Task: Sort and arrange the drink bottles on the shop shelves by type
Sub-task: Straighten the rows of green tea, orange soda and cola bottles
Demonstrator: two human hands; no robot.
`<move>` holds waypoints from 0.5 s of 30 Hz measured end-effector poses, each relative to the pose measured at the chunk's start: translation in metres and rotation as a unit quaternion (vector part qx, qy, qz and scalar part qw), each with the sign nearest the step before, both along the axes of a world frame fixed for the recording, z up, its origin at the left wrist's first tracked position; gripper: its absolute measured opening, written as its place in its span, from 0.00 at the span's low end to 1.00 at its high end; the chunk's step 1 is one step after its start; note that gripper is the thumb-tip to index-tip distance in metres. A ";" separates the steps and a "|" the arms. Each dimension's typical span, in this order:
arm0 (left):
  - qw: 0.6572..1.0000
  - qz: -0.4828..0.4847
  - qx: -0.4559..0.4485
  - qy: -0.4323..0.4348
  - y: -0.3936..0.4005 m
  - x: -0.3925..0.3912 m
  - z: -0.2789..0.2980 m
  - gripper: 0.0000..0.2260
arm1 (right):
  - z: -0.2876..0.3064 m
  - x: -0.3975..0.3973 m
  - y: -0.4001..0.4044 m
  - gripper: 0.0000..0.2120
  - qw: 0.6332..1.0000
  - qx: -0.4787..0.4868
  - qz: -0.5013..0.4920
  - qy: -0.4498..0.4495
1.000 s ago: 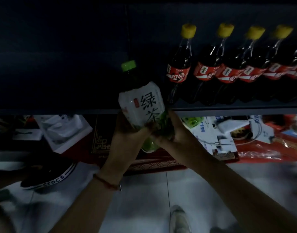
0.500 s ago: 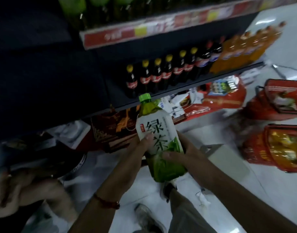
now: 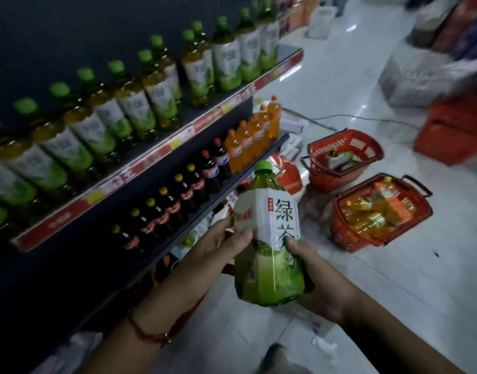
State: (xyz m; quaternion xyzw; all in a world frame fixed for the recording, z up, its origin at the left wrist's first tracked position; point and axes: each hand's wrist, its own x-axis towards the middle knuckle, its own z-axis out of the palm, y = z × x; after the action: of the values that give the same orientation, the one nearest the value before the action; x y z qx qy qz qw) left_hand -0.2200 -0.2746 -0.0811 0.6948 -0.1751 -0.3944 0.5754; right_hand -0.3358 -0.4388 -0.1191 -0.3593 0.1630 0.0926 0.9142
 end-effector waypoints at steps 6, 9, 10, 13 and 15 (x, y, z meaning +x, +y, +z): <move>0.999 -0.038 0.005 -0.038 -0.067 0.043 0.008 0.25 | 0.016 0.029 -0.056 0.39 0.998 -0.020 -0.054 0.004; 0.997 -0.072 -0.040 -0.002 -0.075 0.070 0.012 0.23 | 0.012 0.059 -0.073 0.38 0.995 -0.056 -0.080 -0.008; 0.996 -0.077 -0.052 -0.002 -0.083 0.084 0.012 0.22 | 0.010 0.071 -0.077 0.36 0.992 -0.083 -0.092 -0.015; 0.992 -0.101 -0.077 -0.004 -0.103 0.129 0.016 0.18 | 0.012 0.113 -0.090 0.31 0.975 -0.174 -0.135 -0.012; 0.990 -0.117 -0.080 -0.016 -0.116 0.162 0.015 0.20 | 0.023 0.143 -0.100 0.25 0.957 -0.244 -0.156 -0.008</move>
State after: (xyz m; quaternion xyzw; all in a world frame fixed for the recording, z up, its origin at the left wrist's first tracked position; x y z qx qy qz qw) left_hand -0.0584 -0.3906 -0.0657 0.6275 -0.2954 -0.4327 0.5760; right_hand -0.1925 -0.5390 -0.0966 -0.5425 0.2271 -0.0972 0.8029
